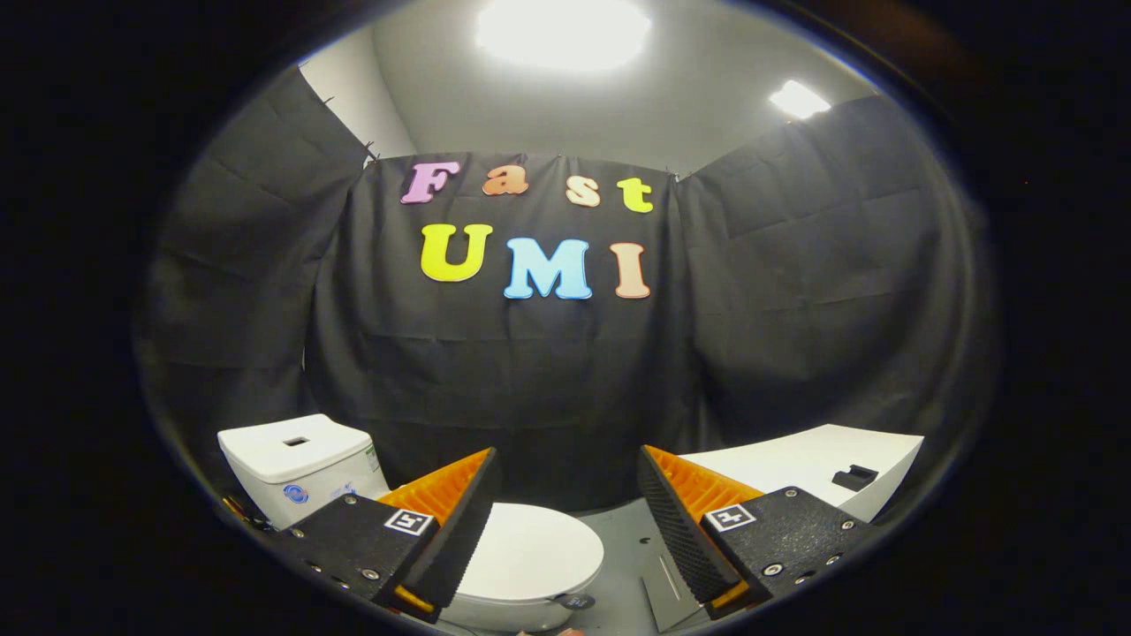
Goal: Open the toilet lid.
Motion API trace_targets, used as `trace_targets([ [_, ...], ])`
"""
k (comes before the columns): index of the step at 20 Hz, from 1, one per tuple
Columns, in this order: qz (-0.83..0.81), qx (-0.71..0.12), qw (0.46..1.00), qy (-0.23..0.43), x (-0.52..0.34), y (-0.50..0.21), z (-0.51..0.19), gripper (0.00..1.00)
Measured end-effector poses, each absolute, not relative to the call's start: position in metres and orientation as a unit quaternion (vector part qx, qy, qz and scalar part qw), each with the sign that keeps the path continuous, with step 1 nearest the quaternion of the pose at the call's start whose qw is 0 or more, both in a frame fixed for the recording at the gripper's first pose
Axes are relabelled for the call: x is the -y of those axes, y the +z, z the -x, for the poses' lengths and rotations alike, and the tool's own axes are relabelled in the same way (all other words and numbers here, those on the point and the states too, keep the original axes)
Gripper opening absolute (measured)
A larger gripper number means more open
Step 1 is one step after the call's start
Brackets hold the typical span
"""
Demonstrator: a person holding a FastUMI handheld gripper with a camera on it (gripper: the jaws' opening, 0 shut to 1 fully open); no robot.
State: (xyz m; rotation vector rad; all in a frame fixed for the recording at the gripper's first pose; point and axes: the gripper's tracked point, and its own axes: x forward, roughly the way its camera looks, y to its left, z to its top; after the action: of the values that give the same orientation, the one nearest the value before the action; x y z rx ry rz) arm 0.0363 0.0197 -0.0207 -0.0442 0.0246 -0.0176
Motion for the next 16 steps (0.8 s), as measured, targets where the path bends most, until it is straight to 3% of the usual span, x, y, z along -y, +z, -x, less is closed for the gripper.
trace_targets([
  [16,-0.132,-0.191,0.972,-0.024,-0.025,-0.135,-0.024,0.96],
])
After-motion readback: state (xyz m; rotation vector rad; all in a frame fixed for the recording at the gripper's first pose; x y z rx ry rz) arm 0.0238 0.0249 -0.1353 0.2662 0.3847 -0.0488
